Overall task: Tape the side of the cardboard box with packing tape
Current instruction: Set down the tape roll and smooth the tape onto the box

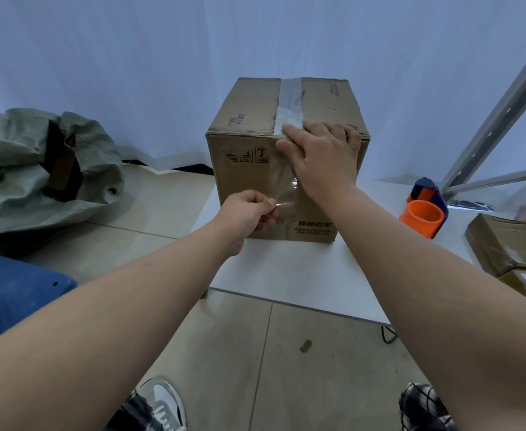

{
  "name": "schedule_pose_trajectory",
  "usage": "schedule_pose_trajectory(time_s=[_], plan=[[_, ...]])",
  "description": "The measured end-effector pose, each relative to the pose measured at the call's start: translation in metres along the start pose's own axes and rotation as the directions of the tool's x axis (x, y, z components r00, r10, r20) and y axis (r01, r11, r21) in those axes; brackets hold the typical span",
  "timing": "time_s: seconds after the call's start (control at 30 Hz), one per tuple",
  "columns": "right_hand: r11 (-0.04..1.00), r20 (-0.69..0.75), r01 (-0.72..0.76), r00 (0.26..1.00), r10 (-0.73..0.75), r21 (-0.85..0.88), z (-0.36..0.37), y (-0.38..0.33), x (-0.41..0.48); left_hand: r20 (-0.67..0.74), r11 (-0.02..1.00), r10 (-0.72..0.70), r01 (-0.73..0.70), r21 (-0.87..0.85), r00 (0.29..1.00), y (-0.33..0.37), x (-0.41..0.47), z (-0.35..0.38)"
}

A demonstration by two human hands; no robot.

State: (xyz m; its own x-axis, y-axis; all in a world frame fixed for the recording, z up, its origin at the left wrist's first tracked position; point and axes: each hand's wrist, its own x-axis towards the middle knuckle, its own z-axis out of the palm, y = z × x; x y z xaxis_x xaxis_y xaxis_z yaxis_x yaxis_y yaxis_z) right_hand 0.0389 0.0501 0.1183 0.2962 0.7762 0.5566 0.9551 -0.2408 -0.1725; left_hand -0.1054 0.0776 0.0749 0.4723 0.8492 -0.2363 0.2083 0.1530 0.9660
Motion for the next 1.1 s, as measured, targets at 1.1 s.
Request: schedule_pose_trajectory(time_s=[1.1], plan=[[0.937,-0.028,0.068,0.996,-0.082,-0.342,0.04,0.01,-0.015,-0.053,0.996,0.072,-0.07,0.054,0.996,0.0,0.016,0.001]])
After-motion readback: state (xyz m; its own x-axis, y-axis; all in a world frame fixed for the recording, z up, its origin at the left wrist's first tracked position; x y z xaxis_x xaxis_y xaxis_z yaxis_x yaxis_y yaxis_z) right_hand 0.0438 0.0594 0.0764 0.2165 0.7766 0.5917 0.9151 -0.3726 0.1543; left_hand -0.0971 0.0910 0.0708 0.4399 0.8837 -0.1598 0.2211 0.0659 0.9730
